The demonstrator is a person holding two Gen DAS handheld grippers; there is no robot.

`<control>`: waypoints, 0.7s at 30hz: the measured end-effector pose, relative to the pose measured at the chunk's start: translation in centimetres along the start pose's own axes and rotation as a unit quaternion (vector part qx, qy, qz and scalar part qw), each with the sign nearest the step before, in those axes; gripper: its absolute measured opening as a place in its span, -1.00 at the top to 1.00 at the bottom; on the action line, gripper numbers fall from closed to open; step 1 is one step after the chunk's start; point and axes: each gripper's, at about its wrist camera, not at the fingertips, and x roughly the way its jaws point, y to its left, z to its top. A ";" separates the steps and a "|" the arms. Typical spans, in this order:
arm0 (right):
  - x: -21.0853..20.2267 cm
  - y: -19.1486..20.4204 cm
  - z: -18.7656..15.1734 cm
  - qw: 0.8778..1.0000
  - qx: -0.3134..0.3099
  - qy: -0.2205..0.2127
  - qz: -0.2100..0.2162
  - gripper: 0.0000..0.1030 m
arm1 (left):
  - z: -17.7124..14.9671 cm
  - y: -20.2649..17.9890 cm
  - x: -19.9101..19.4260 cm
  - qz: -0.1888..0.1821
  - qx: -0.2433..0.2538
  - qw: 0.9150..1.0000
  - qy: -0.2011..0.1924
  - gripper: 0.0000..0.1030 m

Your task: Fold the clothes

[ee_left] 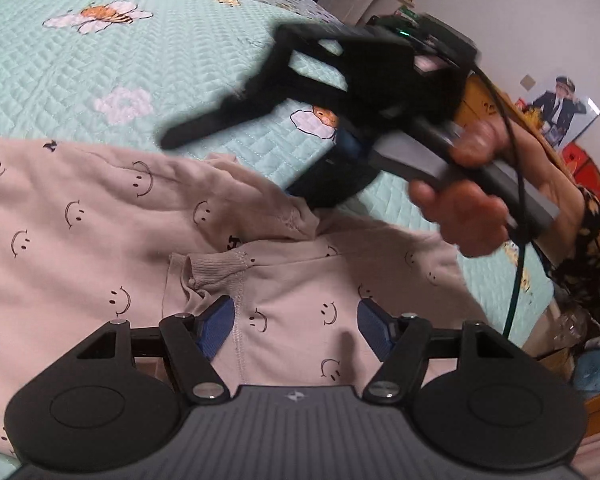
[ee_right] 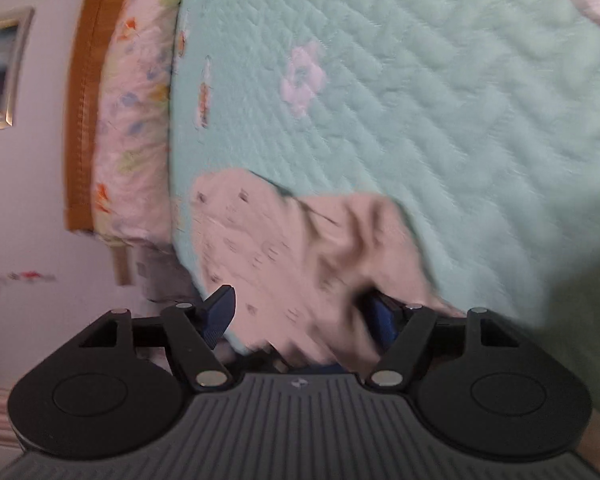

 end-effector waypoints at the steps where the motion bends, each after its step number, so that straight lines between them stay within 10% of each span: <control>1: -0.1 -0.3 0.0 1.000 0.014 -0.016 0.017 -0.40 | 0.0 -0.1 0.0 0.000 -0.001 1.000 0.000 -0.39; 5: -1.8 -2.5 -0.9 0.983 0.090 -0.119 0.108 -0.41 | -0.3 -0.1 0.1 -0.002 -0.001 1.000 0.002 -0.39; 9: -4.2 -4.7 -2.2 0.939 0.139 -0.231 0.213 -0.45 | -0.5 -0.2 0.1 -0.001 -0.002 1.000 0.002 -0.39; 15: -4.6 -5.2 -2.1 0.951 0.109 -0.227 0.182 -0.43 | -0.4 0.2 -0.2 -0.004 -0.004 1.000 0.001 -0.39; 18: -5.1 -2.3 -1.1 0.980 0.012 -0.184 0.074 -0.42 | -0.2 0.6 -0.2 -0.008 -0.009 1.000 -0.001 -0.39; 21: -6.2 -2.4 -0.3 0.976 0.038 -0.180 0.120 -0.45 | -0.2 0.5 -0.2 -0.008 -0.008 1.000 -0.002 -0.39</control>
